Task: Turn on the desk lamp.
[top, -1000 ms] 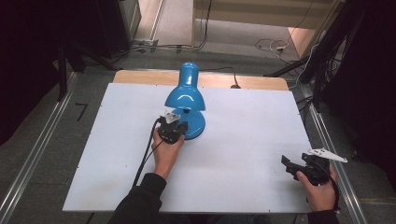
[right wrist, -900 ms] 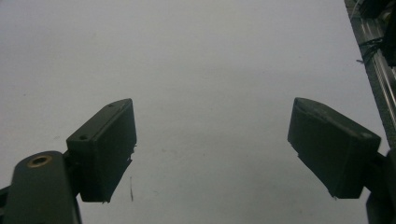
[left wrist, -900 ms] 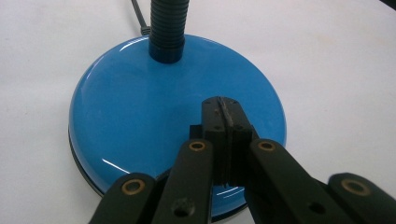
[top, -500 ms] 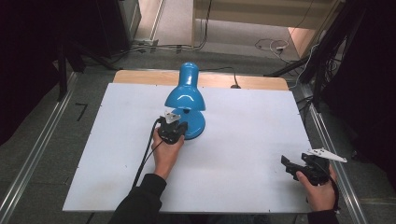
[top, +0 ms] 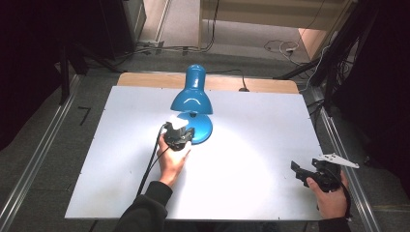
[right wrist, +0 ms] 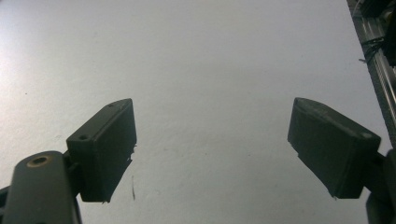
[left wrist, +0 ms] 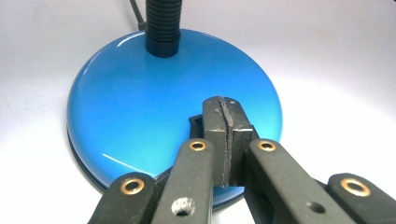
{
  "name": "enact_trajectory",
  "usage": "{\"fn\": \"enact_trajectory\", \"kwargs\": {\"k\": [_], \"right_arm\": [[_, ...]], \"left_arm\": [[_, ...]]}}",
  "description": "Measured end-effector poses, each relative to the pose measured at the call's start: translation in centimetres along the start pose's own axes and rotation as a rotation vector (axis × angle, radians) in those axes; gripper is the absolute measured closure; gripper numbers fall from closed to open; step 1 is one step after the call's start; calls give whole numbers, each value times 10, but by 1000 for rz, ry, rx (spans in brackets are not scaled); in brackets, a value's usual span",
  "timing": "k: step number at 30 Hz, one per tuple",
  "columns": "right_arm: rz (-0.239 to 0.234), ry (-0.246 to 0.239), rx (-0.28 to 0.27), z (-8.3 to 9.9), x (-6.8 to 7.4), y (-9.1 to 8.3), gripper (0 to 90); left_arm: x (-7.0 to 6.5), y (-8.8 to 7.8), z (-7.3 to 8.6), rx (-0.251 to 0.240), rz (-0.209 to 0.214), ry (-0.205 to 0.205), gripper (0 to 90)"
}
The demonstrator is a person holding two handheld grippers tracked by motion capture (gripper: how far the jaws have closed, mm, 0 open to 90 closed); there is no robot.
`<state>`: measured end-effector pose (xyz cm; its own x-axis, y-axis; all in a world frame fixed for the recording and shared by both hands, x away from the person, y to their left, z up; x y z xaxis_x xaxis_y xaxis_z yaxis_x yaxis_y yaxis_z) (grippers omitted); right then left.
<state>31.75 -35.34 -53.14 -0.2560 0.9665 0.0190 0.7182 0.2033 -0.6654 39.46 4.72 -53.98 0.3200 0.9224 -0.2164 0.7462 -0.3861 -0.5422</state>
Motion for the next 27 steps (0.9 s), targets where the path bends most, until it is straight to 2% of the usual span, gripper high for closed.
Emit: {"fn": "enact_trajectory", "kwargs": {"k": [9,13,15,17,20,23,24,27], "right_arm": [[-1,0,-1,0,-1,0,142],[0,3,-1,0,0,0,142],[-1,2,0,0,0,0,142],[-2,2,0,0,-1,0,142],[-2,4,-1,0,-1,0,142],[-3,5,-1,0,-1,0,142],[-1,5,-1,0,-1,0,142],[-2,5,1,0,-1,0,142]], "left_arm": [[1,1,0,-18,11,-16,900],[0,1,0,-26,36,-36,879],[0,1,0,-26,50,-45,803],[-1,-1,-2,-36,79,-65,682],[-1,-4,-7,-72,78,-71,551],[0,-7,-11,-101,67,-61,375],[2,-9,-12,-101,51,-58,336],[3,-11,-13,-99,47,-58,305]]}}
Point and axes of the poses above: each handheld gripper's, and its own axes: y roughly forward along the jaws, z roughly out of its underside, x roughly to its left, the point moved 7 cm from there along y, roughly forward along the jaws, and after that the axes turned 4 degrees about -y, right-handed, at the moved point
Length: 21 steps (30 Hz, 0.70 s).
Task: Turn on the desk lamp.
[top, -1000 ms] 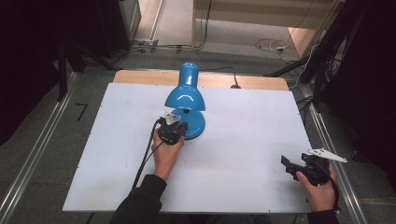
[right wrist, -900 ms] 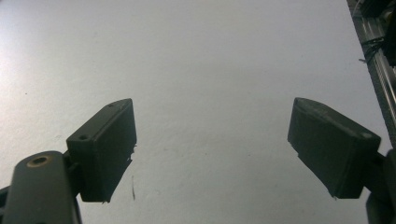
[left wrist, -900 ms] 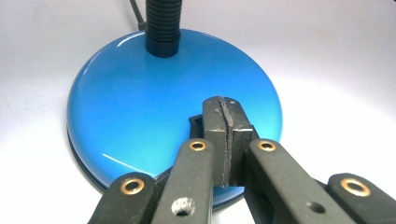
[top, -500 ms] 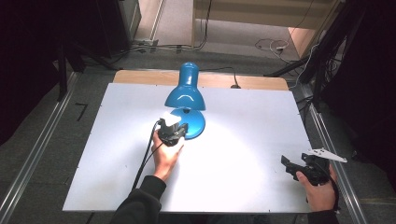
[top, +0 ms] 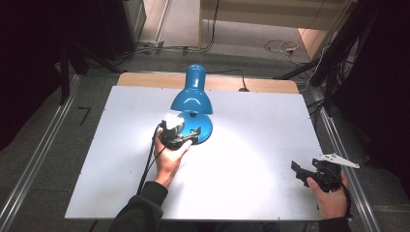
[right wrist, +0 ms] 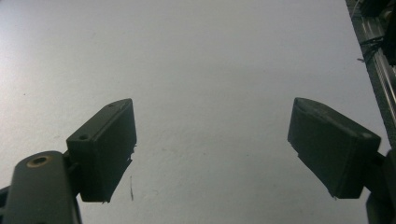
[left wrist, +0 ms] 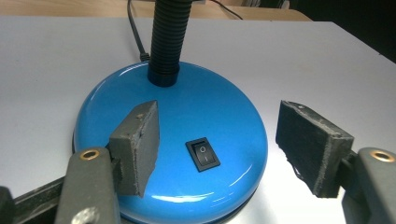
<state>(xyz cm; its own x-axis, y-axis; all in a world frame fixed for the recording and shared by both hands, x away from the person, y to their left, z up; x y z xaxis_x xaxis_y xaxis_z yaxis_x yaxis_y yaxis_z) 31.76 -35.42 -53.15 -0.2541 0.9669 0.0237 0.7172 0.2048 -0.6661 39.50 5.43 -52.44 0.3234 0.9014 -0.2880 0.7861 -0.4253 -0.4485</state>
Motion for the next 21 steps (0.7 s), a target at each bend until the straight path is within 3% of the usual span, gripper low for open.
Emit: {"fn": "enact_trajectory", "kwargs": {"k": [12,21], "right_arm": [[1,3,-2,0,0,-1,142],[4,2,-5,0,-1,-1,142]], "left_arm": [[-3,-6,1,27,9,29,282],[-4,-12,4,43,7,21,268]]}}
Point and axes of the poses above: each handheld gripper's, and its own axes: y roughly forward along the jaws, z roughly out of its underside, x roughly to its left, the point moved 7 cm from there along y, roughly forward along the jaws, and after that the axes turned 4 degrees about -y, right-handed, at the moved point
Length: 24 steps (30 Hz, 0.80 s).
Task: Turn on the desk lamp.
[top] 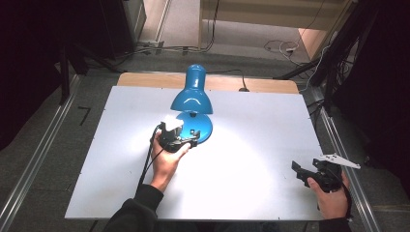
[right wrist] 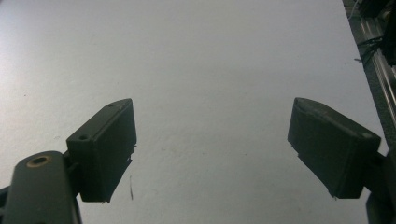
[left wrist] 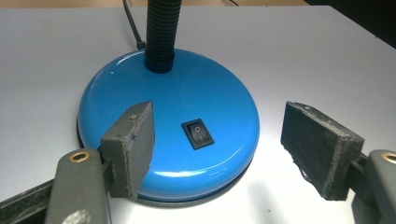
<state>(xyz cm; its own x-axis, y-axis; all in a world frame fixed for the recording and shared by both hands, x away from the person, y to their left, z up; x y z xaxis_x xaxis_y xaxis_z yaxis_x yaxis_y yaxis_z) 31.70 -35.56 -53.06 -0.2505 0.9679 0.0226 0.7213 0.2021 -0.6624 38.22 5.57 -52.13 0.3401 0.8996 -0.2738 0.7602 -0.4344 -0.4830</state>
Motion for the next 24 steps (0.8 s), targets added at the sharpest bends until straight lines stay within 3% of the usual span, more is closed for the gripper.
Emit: {"fn": "enact_trajectory", "kwargs": {"k": [24], "right_arm": [[1,2,3,1,0,-1,142]], "left_arm": [[12,-16,8,6,-14,-14,255]]}}
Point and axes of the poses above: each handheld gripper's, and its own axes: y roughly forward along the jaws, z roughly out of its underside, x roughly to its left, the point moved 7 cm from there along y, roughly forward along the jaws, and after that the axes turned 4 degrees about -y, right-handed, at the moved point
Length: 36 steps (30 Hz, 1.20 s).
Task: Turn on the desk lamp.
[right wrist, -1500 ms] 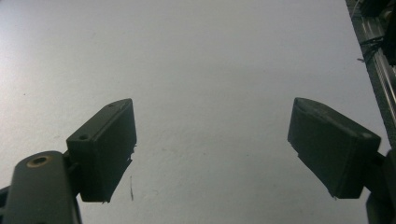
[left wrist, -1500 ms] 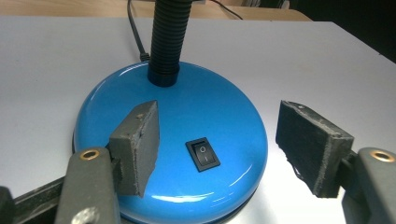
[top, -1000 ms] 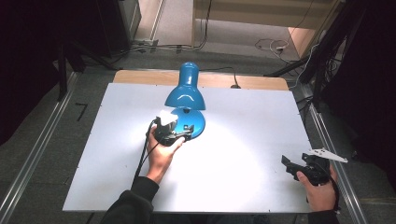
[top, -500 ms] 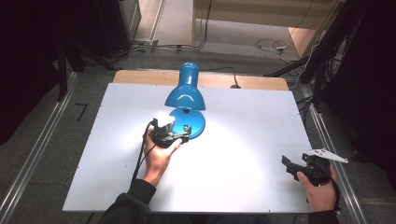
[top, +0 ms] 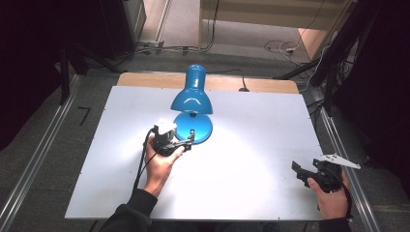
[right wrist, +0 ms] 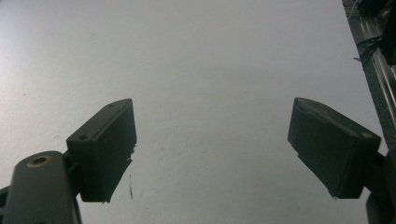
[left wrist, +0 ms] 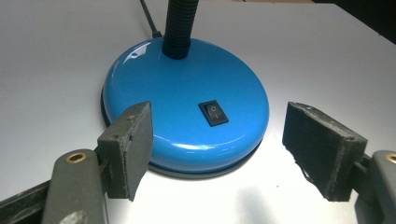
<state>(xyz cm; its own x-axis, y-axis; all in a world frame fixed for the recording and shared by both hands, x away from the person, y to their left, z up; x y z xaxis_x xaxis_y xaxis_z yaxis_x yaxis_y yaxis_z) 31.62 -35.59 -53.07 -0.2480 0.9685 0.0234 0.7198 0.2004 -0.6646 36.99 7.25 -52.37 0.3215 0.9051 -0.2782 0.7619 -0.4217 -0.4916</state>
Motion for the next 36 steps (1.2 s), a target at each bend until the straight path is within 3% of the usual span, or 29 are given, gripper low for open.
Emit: {"fn": "enact_trajectory", "kwargs": {"k": [7,20,36], "right_arm": [[0,0,1,1,0,0,141],[1,3,4,2,-1,-1,142],[3,0,6,3,-1,0,142]], "left_arm": [[5,-3,4,4,-15,-6,249],[8,-18,3,-3,-6,-17,248],[23,-36,10,0,-28,-22,246]]}}
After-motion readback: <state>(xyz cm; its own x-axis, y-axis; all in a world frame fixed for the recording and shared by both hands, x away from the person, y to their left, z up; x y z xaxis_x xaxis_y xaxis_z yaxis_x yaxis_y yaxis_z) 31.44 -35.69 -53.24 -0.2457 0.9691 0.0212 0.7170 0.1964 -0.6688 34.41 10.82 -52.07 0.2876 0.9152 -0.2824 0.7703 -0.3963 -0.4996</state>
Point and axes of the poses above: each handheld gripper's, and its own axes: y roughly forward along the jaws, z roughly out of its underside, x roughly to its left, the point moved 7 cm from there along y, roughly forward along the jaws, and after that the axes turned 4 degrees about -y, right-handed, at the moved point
